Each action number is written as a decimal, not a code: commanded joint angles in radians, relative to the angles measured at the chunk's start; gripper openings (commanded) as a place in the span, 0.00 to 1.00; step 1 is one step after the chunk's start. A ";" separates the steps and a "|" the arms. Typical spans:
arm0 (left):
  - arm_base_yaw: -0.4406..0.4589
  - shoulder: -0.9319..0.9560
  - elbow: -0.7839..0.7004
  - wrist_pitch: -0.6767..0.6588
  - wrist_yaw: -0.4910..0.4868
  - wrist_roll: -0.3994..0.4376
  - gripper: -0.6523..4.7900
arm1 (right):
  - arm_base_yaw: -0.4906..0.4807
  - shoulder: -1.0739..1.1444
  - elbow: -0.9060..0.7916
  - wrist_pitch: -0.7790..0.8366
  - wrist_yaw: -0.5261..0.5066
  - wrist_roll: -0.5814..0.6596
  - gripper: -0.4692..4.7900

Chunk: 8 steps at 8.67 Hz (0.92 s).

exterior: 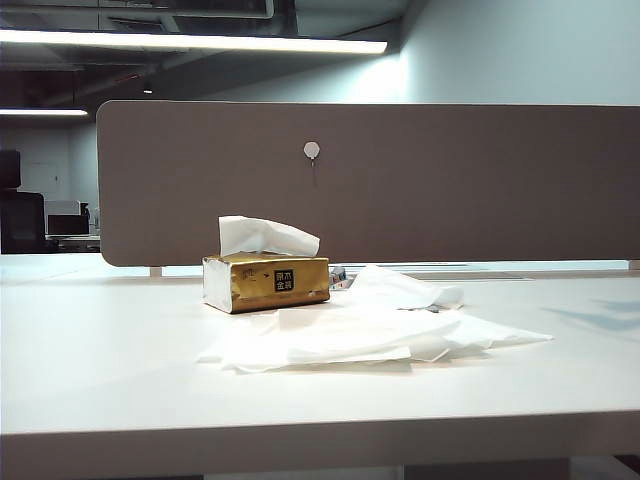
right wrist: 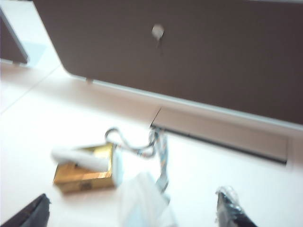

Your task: Pull out a tissue from the tissue box and use it to cover the ID card on the tabletop.

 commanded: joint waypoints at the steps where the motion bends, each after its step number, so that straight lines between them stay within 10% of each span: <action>1: 0.000 0.001 0.004 0.006 -0.003 0.001 0.11 | 0.000 -0.093 -0.105 0.029 -0.002 -0.004 1.00; 5: 0.000 0.001 0.004 0.006 -0.003 0.000 0.11 | 0.000 -0.397 -0.389 0.049 0.016 -0.003 1.00; 6: 0.000 0.001 0.004 0.007 -0.003 0.000 0.11 | 0.001 -0.873 -1.004 0.357 0.158 0.095 1.00; 8: -0.001 0.001 0.004 0.007 -0.003 0.000 0.11 | 0.001 -0.932 -1.090 0.405 0.159 0.100 1.00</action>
